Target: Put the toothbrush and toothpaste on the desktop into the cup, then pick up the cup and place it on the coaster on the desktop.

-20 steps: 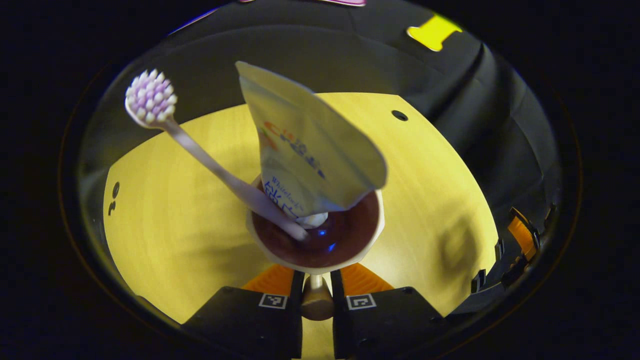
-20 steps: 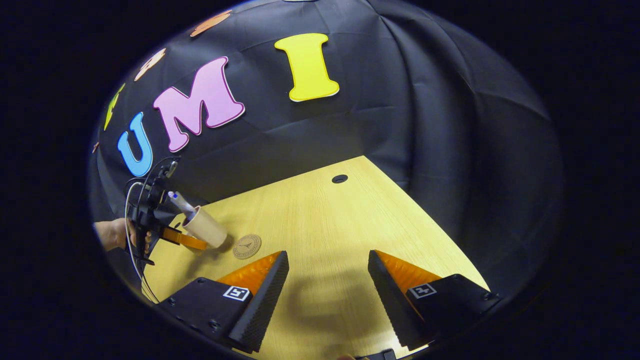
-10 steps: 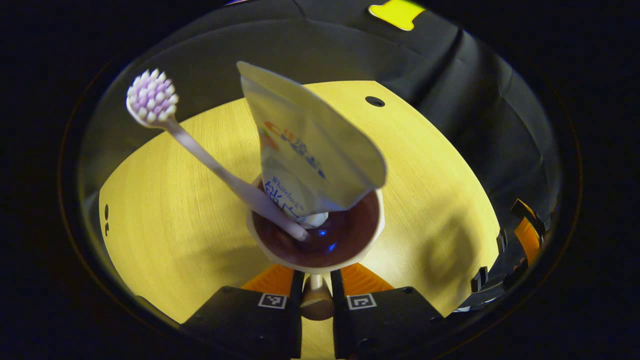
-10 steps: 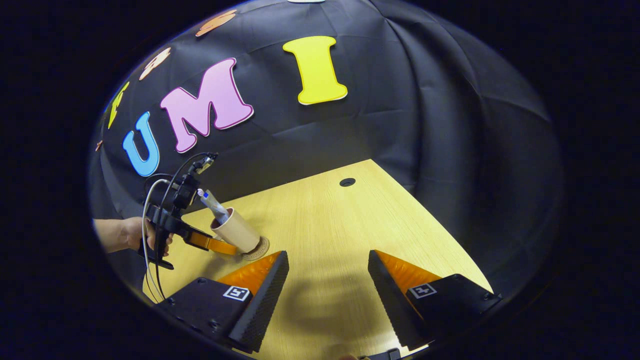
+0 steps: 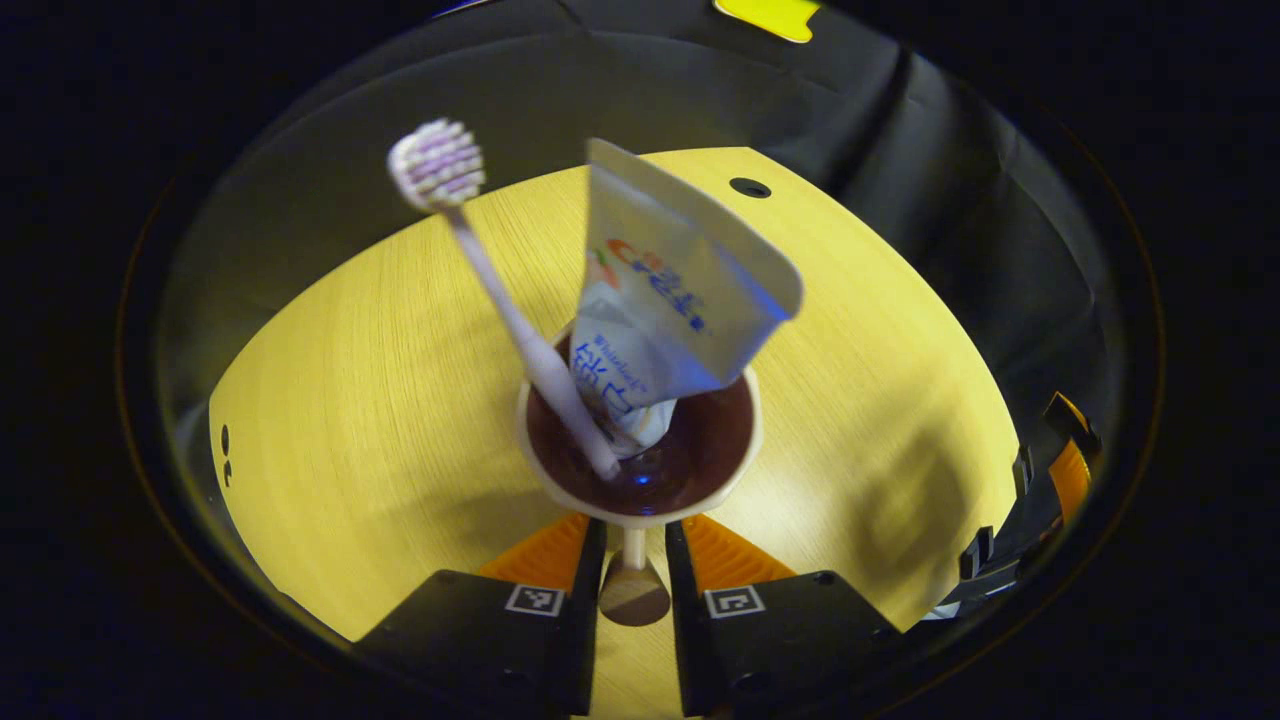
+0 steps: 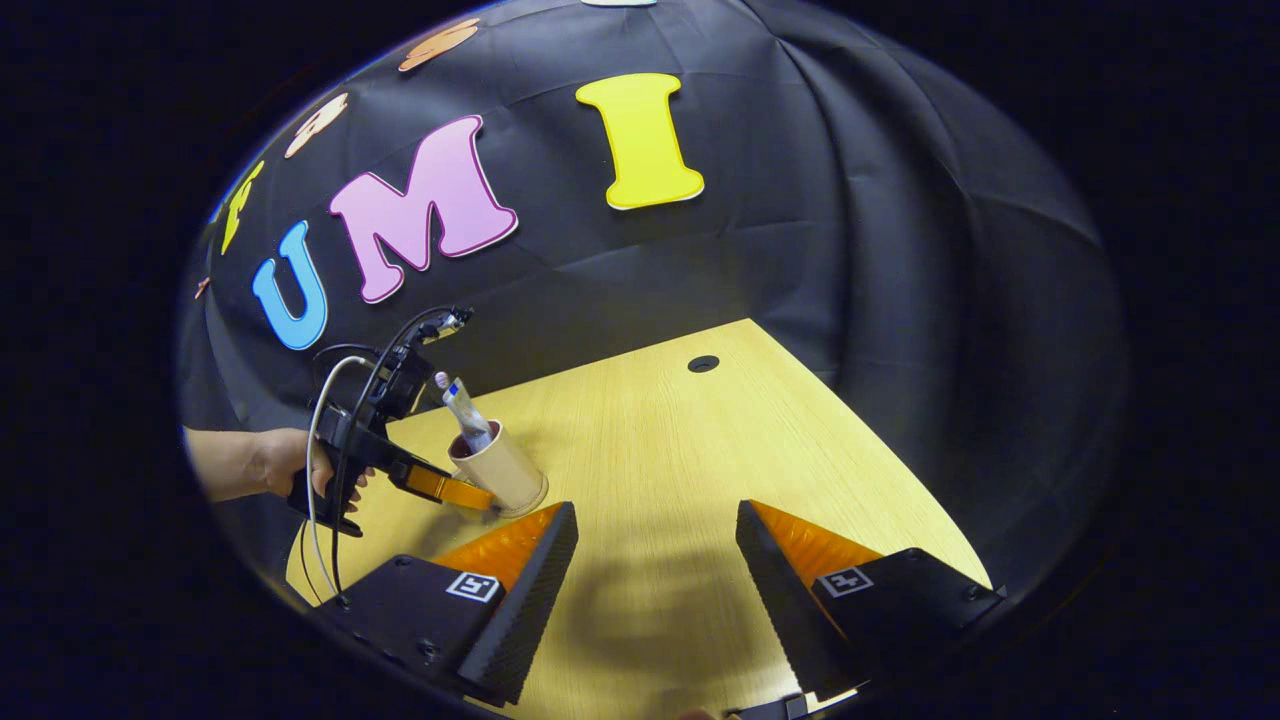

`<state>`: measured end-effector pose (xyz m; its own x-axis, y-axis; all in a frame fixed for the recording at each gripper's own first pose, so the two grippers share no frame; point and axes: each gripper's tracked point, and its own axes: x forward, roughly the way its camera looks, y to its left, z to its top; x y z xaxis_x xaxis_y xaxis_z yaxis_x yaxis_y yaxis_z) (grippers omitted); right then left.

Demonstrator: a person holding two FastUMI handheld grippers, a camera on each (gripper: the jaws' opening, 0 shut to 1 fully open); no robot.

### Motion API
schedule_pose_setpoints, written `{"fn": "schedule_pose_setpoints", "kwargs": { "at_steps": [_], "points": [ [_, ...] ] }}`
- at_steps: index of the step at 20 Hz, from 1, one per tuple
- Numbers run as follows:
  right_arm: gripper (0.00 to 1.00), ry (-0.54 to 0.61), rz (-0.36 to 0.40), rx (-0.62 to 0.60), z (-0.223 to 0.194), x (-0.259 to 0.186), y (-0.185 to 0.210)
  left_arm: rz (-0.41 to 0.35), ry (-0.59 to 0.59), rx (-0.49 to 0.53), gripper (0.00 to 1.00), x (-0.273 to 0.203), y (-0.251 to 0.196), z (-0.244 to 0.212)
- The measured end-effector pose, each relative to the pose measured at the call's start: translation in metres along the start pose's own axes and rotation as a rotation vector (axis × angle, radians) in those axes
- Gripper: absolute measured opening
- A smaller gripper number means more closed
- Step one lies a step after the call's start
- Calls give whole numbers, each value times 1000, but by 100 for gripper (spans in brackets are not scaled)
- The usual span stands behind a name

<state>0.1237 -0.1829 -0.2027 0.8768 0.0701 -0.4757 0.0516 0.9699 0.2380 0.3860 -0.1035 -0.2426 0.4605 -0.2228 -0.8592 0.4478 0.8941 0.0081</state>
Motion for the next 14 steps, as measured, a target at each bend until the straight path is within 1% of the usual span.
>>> {"fn": "schedule_pose_setpoints", "kwargs": {
  "at_steps": [1, 2, 3, 6, 7, 8, 10, 14],
  "points": [
    [98, 0, 0, -1, 0, 0, 1, 5, -9, 5, 42, -3, 1, 3],
    [98, 1, 2, -3, 0, -1, 2, 9, -19, 7, 51, -7, 1, 3],
    [98, -1, 3, -4, 1, -1, 4, 11, -33, 6, 52, -12, 1, 4],
    [98, -10, 3, -12, 6, -7, 9, -2, -111, -11, 100, -41, -4, 8],
    [98, -15, 2, -16, 9, -10, 12, -1, -146, -9, 100, -55, -5, 8],
    [98, -21, 2, -20, 11, -14, 15, 15, -187, -7, 98, -72, -1, 9],
    [98, -33, 1, -30, 18, -21, 22, 51, -301, 1, 98, -111, 3, 12],
    [98, -64, 4, -57, 33, -41, 42, 88, -510, -21, 98, -194, -2, -5]
  ]
}}
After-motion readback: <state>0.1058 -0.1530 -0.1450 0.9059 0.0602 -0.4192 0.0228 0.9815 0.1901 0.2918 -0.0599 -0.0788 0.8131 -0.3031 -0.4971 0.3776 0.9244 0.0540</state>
